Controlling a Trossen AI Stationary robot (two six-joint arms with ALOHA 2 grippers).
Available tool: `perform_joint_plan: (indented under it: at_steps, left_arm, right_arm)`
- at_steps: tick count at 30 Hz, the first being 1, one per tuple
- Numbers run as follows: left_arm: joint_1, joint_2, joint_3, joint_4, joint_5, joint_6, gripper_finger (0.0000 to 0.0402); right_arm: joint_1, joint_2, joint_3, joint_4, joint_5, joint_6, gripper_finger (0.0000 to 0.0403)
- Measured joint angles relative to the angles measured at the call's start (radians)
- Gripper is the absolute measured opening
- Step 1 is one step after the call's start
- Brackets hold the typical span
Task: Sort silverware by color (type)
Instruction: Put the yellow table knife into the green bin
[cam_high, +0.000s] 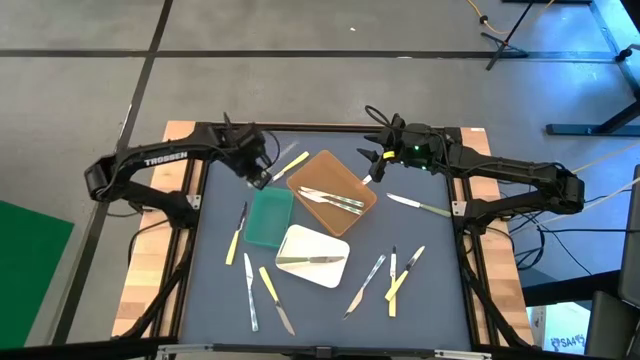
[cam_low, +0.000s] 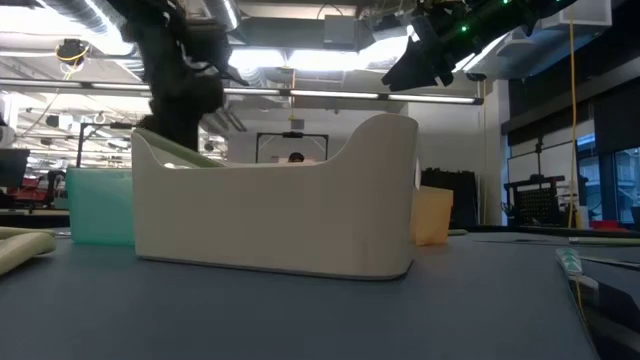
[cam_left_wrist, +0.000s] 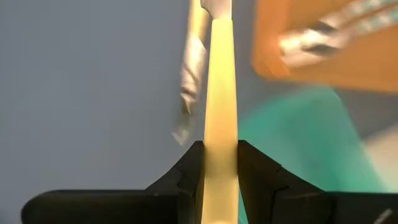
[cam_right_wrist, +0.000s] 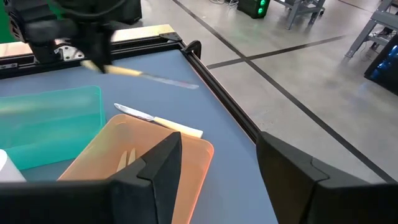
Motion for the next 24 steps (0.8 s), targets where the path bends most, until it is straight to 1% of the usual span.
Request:
perform_joint_plan:
  at_steps: [3, 6, 12, 19, 21, 24]
  left_arm:
    - [-0.062, -0.038, 0.000, -0.037, 0.097, -0.116, 0.0065]
    - [-0.129, -0.071, 0.000, -0.041, 0.140, -0.226, 0.0065]
    - [-0.267, -0.134, 0.000, -0.049, 0.173, -0.444, 0.0065]
    - [-0.501, -0.135, 0.000, -0.107, 0.197, -0.726, 0.0065]
    - [-0.563, -0.130, 0.000, -0.105, 0.184, -0.791, 0.0065]
    - [-0.627, -0.132, 0.000, -0.105, 0.150, -0.874, 0.0065]
  right_arm:
    - [0.000, 0.000, 0.000, 0.000, 0.000, 0.000, 0.0195]
    - [0.000, 0.000, 0.000, -0.003, 0.000, 0.000, 0.0195]
    - [0.000, 0.000, 0.000, -0.044, 0.000, 0.000, 0.0195]
    - [0.000, 0.000, 0.000, -0.069, 0.000, 0.000, 0.0195]
    - [0.000, 0.000, 0.000, -0.068, 0.000, 0.000, 0.0195]
    - [0.000, 0.000, 0.000, -0.068, 0.000, 0.000, 0.0195]
